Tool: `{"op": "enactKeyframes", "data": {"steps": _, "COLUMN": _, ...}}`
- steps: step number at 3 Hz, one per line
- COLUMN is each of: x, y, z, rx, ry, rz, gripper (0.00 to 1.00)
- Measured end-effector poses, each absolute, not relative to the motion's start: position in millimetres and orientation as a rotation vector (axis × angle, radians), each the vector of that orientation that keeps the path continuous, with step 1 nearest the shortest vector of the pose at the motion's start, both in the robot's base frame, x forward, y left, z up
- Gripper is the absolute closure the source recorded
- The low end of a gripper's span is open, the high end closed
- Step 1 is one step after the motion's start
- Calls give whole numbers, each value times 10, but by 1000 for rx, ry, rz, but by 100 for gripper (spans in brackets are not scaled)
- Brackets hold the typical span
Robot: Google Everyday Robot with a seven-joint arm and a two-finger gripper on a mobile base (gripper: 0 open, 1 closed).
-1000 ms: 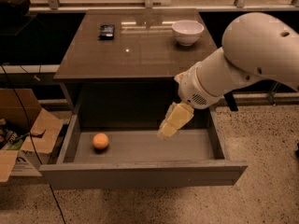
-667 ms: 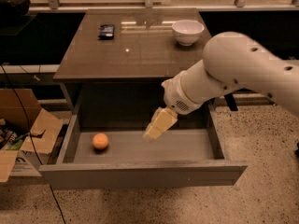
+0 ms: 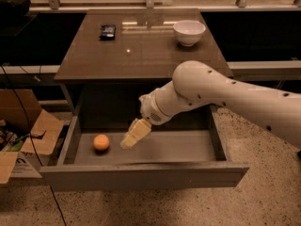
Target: Pick orange from top drawer and place on counter
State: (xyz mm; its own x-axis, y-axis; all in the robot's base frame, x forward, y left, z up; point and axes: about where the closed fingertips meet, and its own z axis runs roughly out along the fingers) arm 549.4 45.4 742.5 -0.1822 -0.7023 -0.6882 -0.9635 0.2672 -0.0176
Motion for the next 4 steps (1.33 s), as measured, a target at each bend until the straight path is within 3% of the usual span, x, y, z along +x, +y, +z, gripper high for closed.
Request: {"op": "enactKeyframes", "data": {"steps": 4, "x": 5702, "y": 1515, "z": 6463, "rx": -1408, "ry": 1880, "rz": 887, "gripper": 0}}
